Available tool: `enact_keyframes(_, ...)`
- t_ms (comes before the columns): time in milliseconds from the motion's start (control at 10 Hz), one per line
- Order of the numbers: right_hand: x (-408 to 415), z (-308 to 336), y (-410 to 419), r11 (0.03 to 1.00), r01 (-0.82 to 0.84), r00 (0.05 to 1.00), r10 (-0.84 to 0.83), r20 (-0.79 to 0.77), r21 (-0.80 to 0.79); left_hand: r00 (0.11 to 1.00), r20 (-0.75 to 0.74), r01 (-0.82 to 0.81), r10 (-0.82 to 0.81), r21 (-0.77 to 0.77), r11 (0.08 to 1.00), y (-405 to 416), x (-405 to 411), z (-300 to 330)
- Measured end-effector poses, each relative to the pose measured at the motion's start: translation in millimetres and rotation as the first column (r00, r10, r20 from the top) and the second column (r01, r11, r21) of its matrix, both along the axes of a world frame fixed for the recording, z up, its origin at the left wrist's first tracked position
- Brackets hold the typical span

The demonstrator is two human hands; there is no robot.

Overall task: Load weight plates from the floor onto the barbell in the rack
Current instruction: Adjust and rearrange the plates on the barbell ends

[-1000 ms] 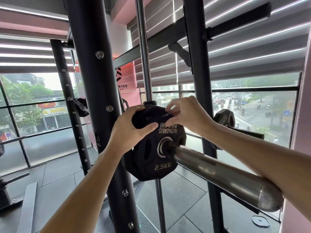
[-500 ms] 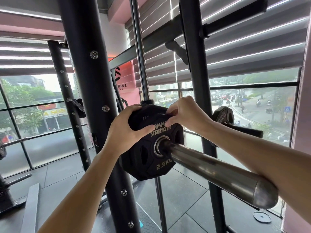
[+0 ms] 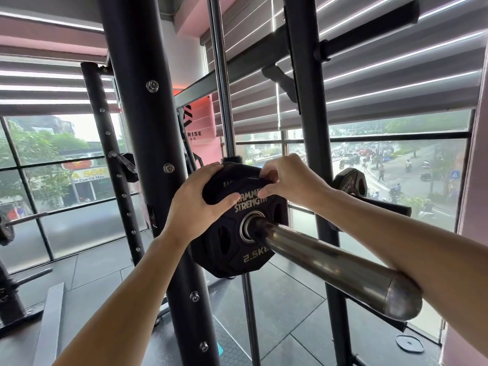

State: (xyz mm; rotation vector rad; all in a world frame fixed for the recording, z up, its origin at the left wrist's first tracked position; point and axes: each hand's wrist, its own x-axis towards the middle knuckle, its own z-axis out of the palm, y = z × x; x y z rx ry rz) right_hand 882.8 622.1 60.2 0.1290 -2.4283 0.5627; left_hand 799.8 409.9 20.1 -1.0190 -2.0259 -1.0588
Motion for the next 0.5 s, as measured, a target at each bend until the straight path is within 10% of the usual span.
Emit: enact_keyframes(500,70,11,-19,0.877,0.218,0.976,-0.186,-0.114,0.429,0.858,-0.464,-0.329,0.22,-0.167,0.93,5,54,25)
